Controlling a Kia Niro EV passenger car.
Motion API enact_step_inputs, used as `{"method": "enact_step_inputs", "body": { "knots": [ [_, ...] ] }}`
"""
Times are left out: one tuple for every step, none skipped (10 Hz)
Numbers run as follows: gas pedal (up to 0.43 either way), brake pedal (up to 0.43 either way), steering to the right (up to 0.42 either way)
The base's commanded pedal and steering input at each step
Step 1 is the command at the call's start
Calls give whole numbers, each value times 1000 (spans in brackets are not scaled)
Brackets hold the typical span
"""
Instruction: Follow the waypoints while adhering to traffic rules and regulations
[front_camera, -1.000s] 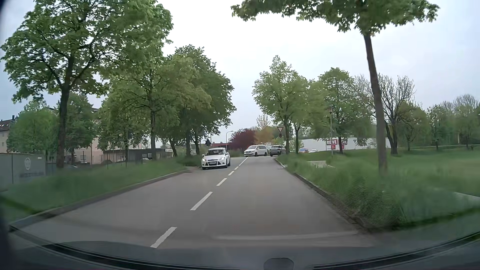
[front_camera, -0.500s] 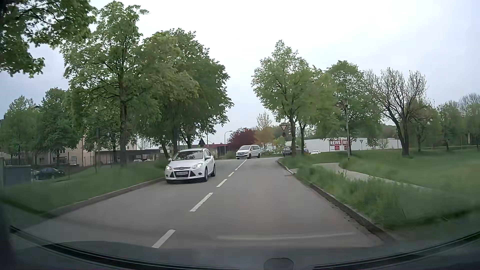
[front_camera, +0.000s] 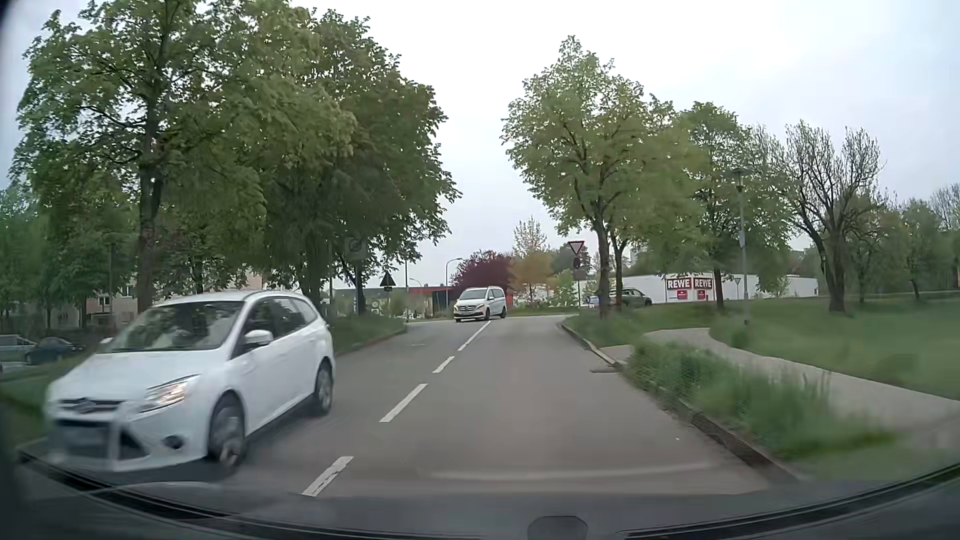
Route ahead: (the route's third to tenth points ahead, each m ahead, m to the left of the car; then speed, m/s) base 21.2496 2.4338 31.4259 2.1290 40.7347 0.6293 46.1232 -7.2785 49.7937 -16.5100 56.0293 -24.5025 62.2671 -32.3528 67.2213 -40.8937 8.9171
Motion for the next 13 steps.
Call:
{"method": "enact_step_inputs", "body": {
  "knots": [
    [0,0,-2],
    [0,0,-2],
    [0,0,-2],
    [0,0,-1],
    [0,0,-1],
    [0,0,-1],
    [0,0,-1],
    [0,0,-1],
    [47,0,-1],
    [59,0,-1],
    [59,0,-1],
    [59,0,-1],
    [59,0,-1]
  ]
}}
